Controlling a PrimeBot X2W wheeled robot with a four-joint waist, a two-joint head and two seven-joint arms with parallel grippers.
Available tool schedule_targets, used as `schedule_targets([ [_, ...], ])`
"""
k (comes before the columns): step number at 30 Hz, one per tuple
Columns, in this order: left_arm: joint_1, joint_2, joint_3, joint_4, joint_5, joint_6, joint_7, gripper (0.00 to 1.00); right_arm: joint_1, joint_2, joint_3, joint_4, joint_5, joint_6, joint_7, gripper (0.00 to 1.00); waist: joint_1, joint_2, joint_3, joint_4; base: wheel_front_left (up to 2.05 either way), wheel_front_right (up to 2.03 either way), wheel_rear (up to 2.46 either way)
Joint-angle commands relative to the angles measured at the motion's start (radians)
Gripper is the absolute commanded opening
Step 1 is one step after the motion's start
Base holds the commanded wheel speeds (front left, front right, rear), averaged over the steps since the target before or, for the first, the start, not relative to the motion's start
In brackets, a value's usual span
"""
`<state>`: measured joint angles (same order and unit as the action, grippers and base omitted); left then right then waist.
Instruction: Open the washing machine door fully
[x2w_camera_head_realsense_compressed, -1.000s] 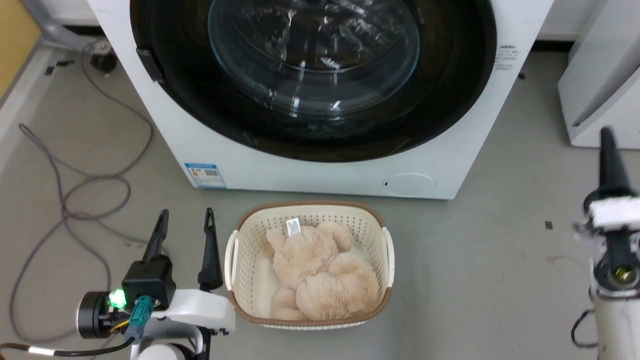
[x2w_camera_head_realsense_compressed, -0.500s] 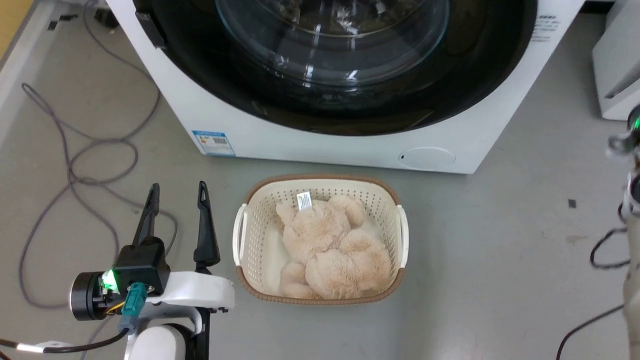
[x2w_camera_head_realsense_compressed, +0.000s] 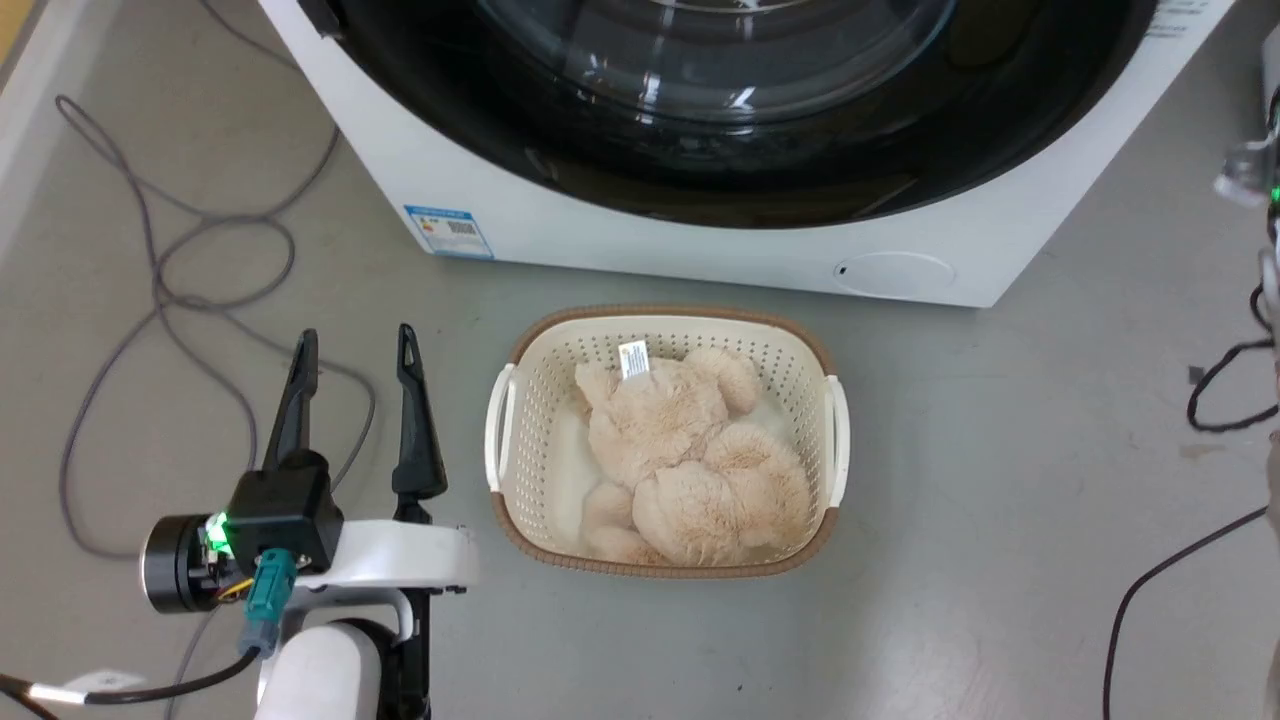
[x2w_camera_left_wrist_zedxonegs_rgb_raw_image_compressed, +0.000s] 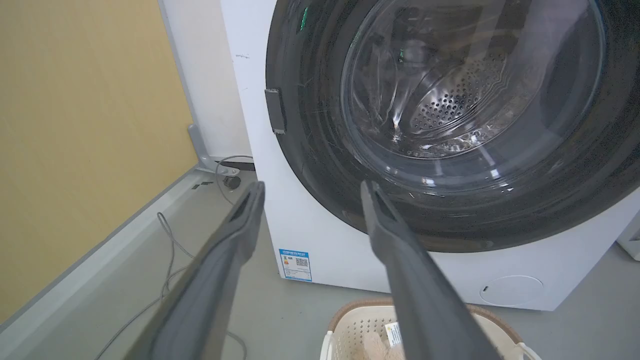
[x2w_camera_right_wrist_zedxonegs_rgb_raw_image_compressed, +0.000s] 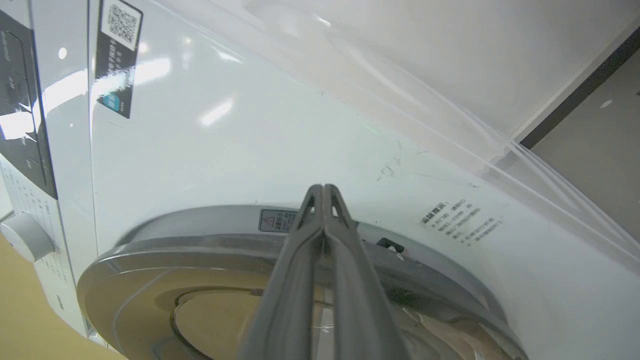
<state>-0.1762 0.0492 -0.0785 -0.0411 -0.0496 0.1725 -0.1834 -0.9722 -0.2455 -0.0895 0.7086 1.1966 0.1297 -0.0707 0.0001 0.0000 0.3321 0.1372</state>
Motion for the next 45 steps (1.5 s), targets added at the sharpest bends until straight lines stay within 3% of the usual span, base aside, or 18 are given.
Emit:
schedule_targets([
  [1, -0.023, 0.001, -0.002, -0.005, -0.007, 0.008, -0.011, 1.0, -0.052, -0.015, 0.011, 0.035, 0.031, 0.001, 0.006, 0.0, -0.0001, 0.0, 0.012, 0.008, 0.0, 0.0, 0.0],
  [11, -0.046, 0.001, -0.015, -0.009, -0.018, 0.034, -0.032, 1.0, -0.171, -0.038, 0.074, 0.153, 0.095, 0.001, 0.043, 0.0, -0.0001, 0.0, 0.058, 0.035, 0.0, 0.0, 0.0],
  [20, -0.068, 0.001, -0.025, -0.009, -0.022, 0.052, -0.051, 1.0, -0.239, -0.056, 0.167, 0.212, 0.148, 0.001, 0.175, 0.0, -0.0001, 0.0, 0.087, 0.051, 0.0, 0.0, 0.0],
  [31, -0.083, 0.001, -0.03, -0.001, -0.029, 0.074, -0.078, 1.0, -0.267, -0.103, 0.259, 0.211, 0.3, 0.001, 0.397, 0.0, -0.0001, 0.0, 0.094, 0.061, 0.0, 0.0, 0.0],
  [45, -0.041, 0.001, -0.004, 0.016, -0.013, 0.058, -0.078, 1.0, -0.09, -0.118, 0.304, 0.079, 0.338, 0.001, 0.541, 0.0, -0.0001, 0.0, 0.008, 0.028, 0.0, 0.0, 0.0],
])
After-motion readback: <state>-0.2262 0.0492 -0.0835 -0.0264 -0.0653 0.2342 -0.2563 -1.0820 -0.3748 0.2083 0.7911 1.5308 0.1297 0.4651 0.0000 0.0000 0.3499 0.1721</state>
